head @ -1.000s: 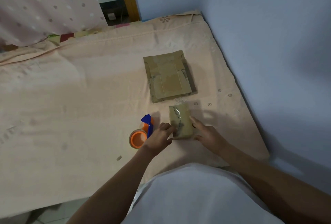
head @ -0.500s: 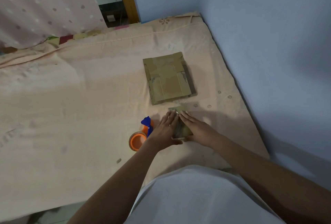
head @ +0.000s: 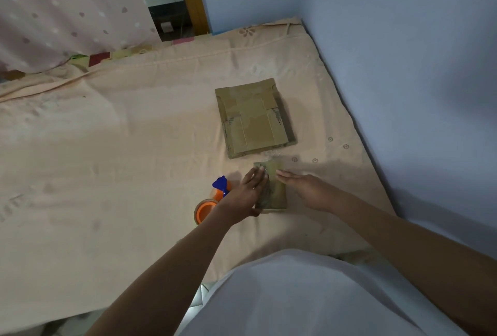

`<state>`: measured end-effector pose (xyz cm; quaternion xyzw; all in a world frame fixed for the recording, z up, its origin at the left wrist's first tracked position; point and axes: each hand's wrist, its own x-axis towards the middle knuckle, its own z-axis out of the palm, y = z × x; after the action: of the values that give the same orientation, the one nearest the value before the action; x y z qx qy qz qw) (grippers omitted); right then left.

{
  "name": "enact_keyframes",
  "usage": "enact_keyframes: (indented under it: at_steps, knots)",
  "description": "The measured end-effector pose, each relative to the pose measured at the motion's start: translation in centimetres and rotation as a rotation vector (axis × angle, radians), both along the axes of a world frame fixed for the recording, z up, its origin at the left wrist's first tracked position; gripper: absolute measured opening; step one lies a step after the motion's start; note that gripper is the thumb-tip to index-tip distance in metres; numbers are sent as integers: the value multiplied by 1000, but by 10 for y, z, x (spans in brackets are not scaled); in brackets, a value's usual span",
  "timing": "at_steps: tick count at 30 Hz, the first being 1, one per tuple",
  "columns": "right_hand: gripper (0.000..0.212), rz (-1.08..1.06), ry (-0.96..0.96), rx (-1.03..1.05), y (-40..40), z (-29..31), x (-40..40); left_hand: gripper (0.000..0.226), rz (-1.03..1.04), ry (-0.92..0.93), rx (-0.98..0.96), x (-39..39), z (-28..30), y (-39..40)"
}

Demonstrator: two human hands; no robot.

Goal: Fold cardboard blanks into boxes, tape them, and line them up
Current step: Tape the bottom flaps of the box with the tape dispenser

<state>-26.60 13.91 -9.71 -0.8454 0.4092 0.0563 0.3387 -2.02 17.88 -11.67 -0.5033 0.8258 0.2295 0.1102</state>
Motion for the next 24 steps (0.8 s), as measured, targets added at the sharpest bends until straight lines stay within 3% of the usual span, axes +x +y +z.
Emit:
enact_keyframes:
  at_steps: [4,8,12,19,21,24]
  knots:
    - [87,-28,29,76,11,5,12,113,-50,-61,14,2,-1,-8]
    - [107,-29,49,91,17,3,16,108,-64,-93,-15,5,2,-11]
    - [96,-73,-11,48,22,3,20,109,-43,-86,-20,2,-1,-1]
    - [97,-59,-2,60,21,-3,19,111,-7,-18,27,2,-2,4]
    - [99,-138,-56,106,21,-9,20,110,13,46,51,4,-2,6]
    - [99,-422,-258,269,20,-9,23,109,44,101,44,5,2,8]
